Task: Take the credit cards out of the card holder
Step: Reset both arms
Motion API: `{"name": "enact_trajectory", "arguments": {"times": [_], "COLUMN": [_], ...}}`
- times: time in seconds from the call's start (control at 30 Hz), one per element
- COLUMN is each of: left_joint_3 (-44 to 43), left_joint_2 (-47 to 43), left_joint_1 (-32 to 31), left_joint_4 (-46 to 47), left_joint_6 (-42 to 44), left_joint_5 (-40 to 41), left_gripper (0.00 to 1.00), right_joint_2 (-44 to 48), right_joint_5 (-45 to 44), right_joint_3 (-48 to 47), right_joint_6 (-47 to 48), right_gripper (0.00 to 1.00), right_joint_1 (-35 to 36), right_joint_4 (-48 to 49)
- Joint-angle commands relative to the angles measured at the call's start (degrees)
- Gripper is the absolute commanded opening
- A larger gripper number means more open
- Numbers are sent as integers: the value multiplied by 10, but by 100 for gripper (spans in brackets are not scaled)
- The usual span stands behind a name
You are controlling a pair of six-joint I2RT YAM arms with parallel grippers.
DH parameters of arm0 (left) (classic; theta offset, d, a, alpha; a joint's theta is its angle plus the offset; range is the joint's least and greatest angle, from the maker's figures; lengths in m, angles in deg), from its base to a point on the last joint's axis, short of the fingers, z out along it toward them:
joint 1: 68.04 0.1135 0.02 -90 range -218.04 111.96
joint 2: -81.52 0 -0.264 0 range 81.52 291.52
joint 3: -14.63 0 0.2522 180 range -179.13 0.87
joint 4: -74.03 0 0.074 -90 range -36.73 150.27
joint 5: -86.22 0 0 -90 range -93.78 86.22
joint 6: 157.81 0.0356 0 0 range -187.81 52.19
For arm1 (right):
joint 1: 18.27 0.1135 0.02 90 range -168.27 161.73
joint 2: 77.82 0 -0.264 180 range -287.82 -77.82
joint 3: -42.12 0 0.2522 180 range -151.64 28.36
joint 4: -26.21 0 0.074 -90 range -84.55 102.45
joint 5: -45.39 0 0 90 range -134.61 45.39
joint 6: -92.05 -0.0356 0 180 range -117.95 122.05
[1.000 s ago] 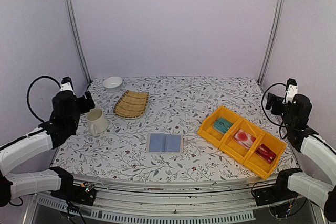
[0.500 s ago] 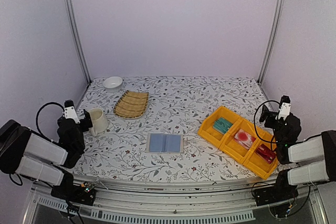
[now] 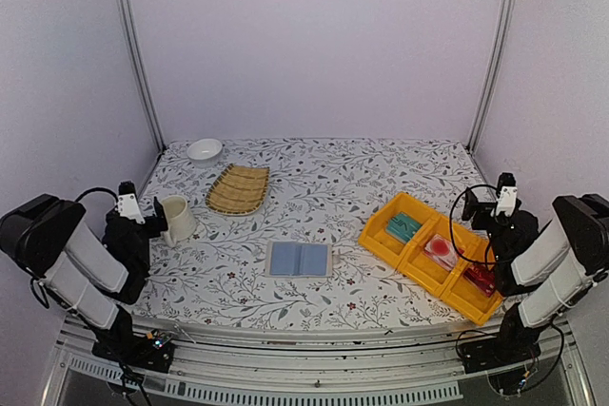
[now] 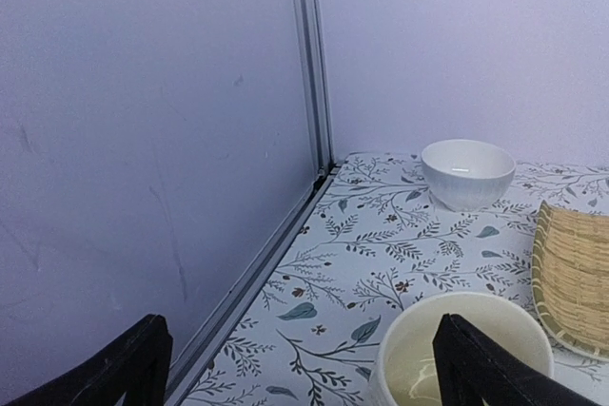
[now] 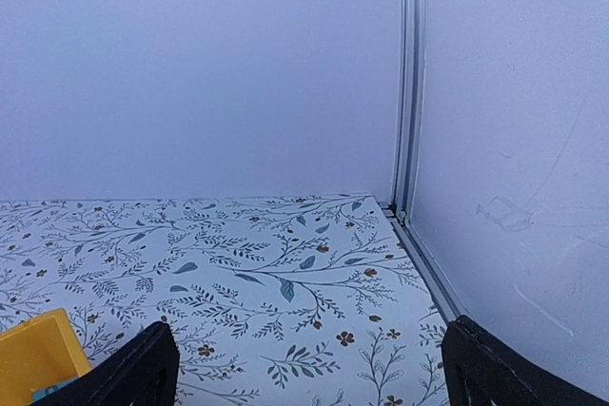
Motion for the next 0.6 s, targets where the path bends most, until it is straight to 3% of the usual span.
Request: {"name": "enact_trajectory", "arguments": {"times": [0.0, 0.27, 0.43, 0.57], "left_joint_3": [-10, 8, 10, 1], "left_joint_2": [-2, 14, 52, 53], "left_joint_1": [0, -3, -3, 0], "left_joint_4": [113, 161, 179, 172], "left_joint_6": [19, 33, 49, 52], "left_joint_5": [-29, -62, -141, -131], "left_gripper": [99, 98, 98, 98], "right_joint_2": [0, -3, -3, -3], "right_joint_5": [15, 19, 20, 13], "right_joint_3": [-41, -73, -77, -77], "right_joint_6": [9, 9, 9, 8], "right_gripper": [99, 99, 99, 99], "right_joint_1": [-2, -2, -3, -2], "right_joint_4": [-37, -91, -101, -101]}}
